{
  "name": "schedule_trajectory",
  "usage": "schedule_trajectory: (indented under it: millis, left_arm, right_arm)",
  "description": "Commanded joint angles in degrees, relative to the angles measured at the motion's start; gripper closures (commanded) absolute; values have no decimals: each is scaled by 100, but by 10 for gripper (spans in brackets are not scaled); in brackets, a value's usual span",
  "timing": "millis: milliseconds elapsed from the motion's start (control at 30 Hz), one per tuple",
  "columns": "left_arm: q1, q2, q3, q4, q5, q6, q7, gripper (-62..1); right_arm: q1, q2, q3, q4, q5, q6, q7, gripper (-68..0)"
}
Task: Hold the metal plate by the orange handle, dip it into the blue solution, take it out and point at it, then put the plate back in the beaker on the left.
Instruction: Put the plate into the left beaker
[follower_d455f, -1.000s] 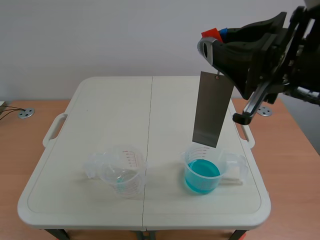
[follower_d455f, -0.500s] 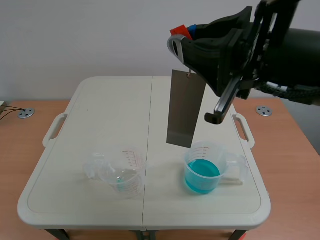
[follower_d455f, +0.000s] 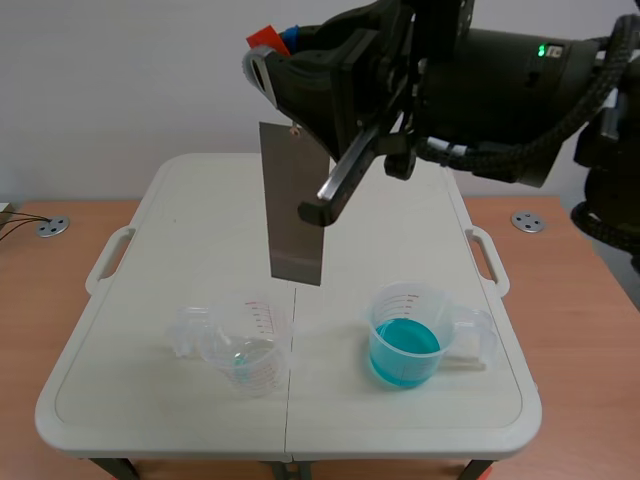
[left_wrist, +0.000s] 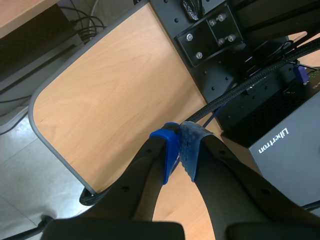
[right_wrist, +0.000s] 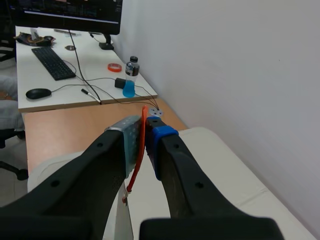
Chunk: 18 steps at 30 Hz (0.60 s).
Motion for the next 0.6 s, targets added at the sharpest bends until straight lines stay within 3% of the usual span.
schedule_trajectory:
  millis: [0,367,567]
  left_arm:
    - [35,-15,-42,59,-33,-50,-72,-15]
    - [33,-4,-42,11,-33,-50,-48,-15]
    - [28,0,-42,-61,-33,-50,-48,-15]
  right_arm:
    - [155,-87,-68,120,-24,-44,17,-15]
    - [389,-577,-601,-120,-214,-83,-175,-15]
    - [579,-765,-850,-566,-256,-83,-199,-15]
